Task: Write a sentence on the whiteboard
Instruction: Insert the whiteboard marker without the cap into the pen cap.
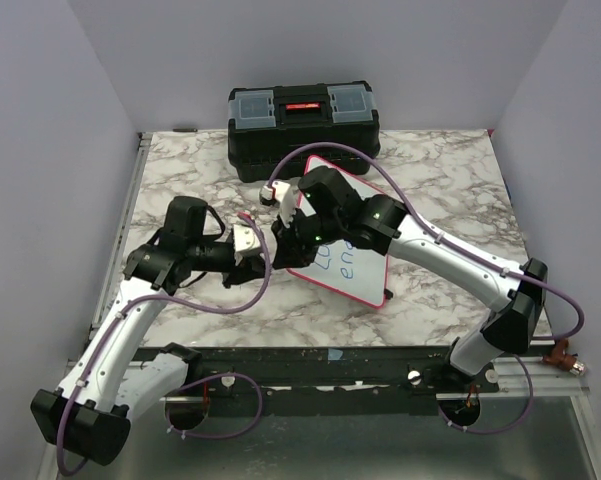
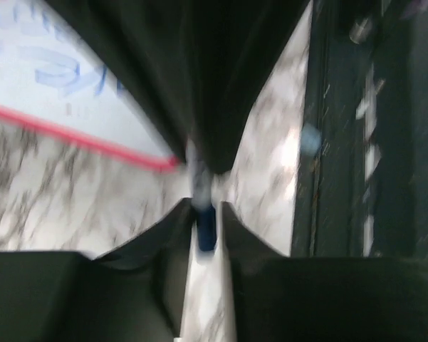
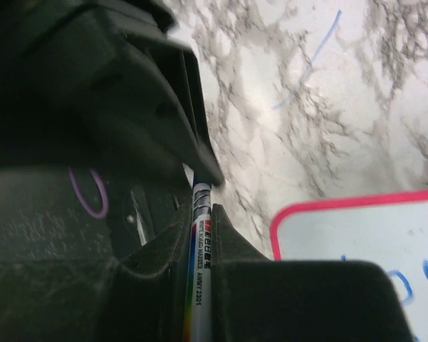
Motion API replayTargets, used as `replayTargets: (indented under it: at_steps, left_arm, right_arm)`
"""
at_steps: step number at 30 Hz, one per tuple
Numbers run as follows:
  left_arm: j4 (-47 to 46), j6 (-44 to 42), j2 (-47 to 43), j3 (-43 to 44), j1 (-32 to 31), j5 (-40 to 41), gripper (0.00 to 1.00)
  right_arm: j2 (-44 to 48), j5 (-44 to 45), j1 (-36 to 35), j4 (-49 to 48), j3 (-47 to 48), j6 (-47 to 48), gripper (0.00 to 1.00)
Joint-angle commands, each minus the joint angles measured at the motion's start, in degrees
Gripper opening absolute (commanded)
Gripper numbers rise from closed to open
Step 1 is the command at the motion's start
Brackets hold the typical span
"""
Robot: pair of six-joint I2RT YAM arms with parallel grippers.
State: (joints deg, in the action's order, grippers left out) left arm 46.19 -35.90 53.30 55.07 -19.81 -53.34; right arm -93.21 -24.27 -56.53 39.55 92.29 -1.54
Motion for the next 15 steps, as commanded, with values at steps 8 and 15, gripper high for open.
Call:
replayTargets:
  at_steps: [8, 15]
  left_arm:
    - [-13.7, -4.0, -7.7, 4.7, -1.9, -9.5, 0.54]
    - [-13.0, -0.6, -12.3, 3.5, -1.4, -2.5, 0.69]
  right_arm:
    - [-4.0, 6.5, -2.6, -8.3, -2.9, -2.1, 0.01]
    - [-2.0, 11.1, -2.0, -9.0, -3.6, -2.4, 0.01]
